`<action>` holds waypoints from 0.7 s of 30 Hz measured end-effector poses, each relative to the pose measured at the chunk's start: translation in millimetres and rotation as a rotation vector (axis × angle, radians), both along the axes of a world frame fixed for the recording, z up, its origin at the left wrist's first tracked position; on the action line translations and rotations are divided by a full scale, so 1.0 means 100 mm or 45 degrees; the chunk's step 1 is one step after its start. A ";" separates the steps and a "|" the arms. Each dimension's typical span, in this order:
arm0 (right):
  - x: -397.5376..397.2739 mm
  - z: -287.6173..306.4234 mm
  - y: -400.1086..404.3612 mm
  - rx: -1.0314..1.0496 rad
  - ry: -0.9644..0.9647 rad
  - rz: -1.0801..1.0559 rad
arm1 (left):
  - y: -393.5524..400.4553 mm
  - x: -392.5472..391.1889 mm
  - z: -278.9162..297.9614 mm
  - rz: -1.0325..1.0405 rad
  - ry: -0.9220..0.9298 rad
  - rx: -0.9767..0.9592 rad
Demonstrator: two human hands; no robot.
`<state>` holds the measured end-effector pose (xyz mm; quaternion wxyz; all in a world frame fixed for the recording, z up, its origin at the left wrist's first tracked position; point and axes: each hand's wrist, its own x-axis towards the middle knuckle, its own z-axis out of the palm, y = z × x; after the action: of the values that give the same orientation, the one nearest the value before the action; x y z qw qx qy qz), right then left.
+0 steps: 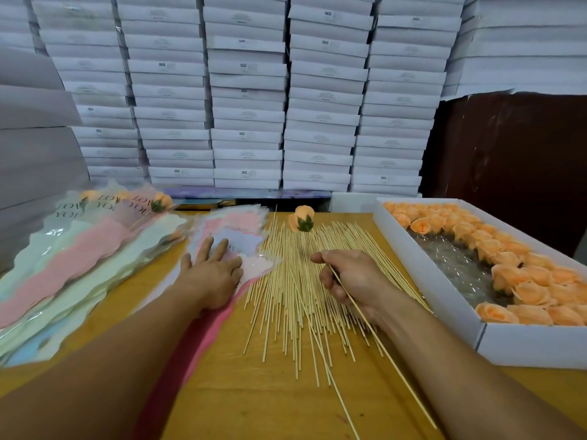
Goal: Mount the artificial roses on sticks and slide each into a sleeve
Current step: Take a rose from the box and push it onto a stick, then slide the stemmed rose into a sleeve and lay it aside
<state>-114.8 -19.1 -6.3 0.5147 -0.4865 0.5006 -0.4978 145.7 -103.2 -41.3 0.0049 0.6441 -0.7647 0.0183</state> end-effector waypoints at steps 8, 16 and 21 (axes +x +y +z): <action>0.01 0.01 0.02 0.009 0.016 -0.002 | 0.16 -0.09 0.04 -0.036 -0.062 -0.253; 0.01 -0.01 0.00 0.011 0.009 -0.008 | 0.28 -0.22 0.16 -0.036 -0.246 -0.362; 0.00 -0.01 0.00 0.006 -0.008 -0.005 | 0.33 -0.33 0.27 0.097 0.101 -0.221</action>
<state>-114.4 -19.1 -6.9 0.5165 -0.4828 0.5010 -0.4991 113.0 -70.0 -14.3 0.0902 0.6700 -0.7345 0.0592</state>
